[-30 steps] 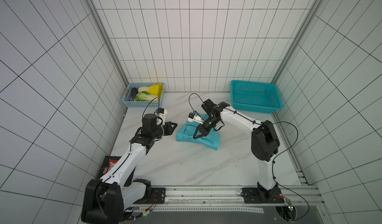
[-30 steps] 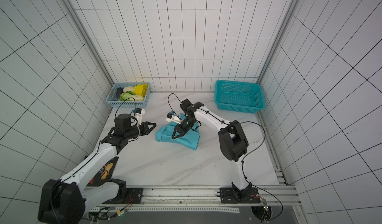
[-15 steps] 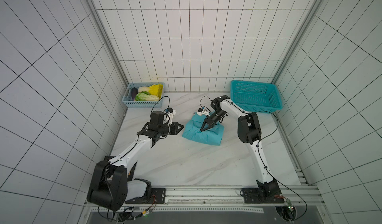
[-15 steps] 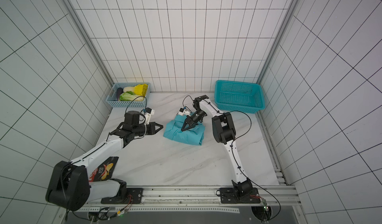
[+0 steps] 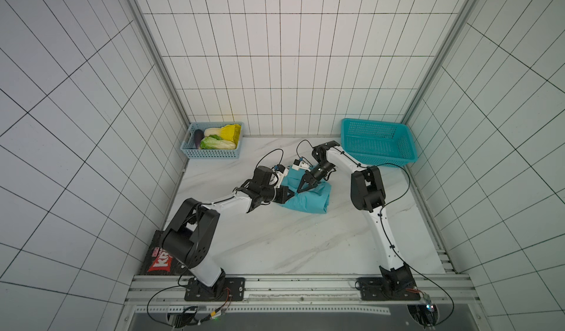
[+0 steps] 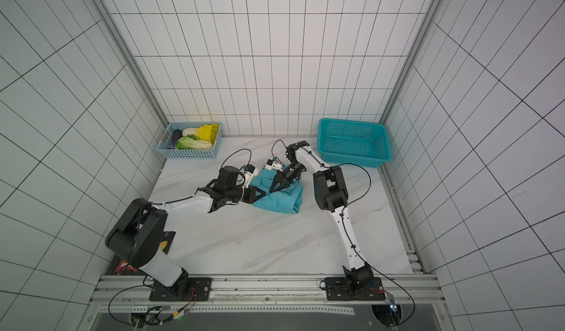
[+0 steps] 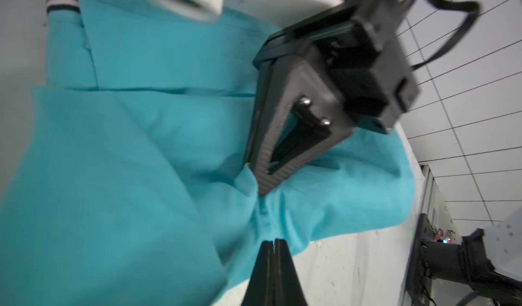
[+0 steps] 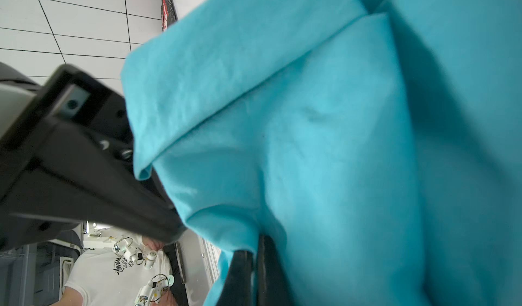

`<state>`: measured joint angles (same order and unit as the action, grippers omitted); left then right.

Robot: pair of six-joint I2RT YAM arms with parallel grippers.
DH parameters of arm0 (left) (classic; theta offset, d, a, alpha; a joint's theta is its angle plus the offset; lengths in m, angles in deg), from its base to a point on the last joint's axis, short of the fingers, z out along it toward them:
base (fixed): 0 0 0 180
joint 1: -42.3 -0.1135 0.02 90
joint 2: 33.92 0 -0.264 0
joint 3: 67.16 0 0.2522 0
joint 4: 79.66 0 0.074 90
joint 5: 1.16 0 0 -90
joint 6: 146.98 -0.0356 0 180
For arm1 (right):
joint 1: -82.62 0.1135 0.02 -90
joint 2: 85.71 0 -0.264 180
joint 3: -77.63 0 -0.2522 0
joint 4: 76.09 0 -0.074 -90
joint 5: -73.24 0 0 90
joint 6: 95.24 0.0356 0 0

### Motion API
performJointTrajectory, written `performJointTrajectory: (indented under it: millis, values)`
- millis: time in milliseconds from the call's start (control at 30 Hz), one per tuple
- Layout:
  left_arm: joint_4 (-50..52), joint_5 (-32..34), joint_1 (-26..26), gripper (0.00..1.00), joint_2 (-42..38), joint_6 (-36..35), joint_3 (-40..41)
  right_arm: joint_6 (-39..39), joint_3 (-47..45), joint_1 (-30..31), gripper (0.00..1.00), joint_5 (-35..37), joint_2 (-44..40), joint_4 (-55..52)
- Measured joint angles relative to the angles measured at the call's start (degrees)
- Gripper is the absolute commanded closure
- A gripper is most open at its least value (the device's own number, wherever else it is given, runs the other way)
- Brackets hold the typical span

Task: Roll up the long pants
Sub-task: Roll the long pant at the center of the board.

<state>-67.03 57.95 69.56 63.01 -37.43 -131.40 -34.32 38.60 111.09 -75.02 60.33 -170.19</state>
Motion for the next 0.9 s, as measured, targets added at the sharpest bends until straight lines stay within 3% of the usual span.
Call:
performJointTrajectory:
  millis: [33, 167, 200, 233, 367, 433, 600, 633, 700, 767, 800, 900]
  values:
    - [0.04, 0.15, -0.31, 1.00, 1.33, -0.13, -0.72, -0.02, 0.00, -0.07, 0.98, 0.00, 0.00, 0.17]
    - [1.42, 1.68, -0.76, 1.00, 6.51, -1.22, -5.35, -0.13, -0.02, -0.39, 0.64, 0.00, 0.00, 1.20]
    - [1.42, 2.16, -0.79, 1.00, 7.56, -1.42, -6.23, -0.04, -0.11, -0.39, 0.31, 0.00, -0.09, 1.44]
    - [1.40, 2.43, -0.76, 1.00, 8.28, -1.53, -6.75, 0.09, -0.55, -0.44, 0.13, -0.07, -0.39, 1.81]
    - [1.60, 2.86, -1.11, 1.00, 10.97, -1.79, -7.52, 3.02, -7.58, -0.85, 0.01, 2.71, -6.80, 7.52]
    - [1.51, 2.67, -1.49, 1.00, 11.65, -1.84, -7.61, 6.27, -11.32, -0.98, 0.01, 7.93, -12.35, 11.39]
    - [1.70, 2.45, -1.95, 1.00, 11.82, -1.90, -8.00, 13.79, -20.98, -0.76, 0.01, 31.06, -33.35, 23.63]
    - [1.79, 2.47, -1.99, 1.00, 11.82, -1.90, -8.09, 14.36, -22.97, -0.33, 0.07, 34.53, -37.31, 25.59]
    - [1.86, 2.47, -2.12, 1.00, 11.82, -2.03, -8.17, 15.63, -29.24, 2.60, 0.37, 41.00, -46.95, 31.28]
    - [2.05, 2.38, -2.25, 1.00, 11.87, -2.05, -8.24, 16.65, -35.63, 7.21, 0.86, 43.45, -54.03, 36.15]
    - [2.14, 2.34, -2.29, 1.00, 11.87, -2.05, -8.24, 17.75, -39.06, 9.46, 1.00, 43.80, -56.74, 38.69]
    - [2.25, 2.10, -2.43, 1.00, 11.93, -2.03, -8.35, 21.09, -46.75, 13.99, 1.00, 42.64, -58.86, 43.91]
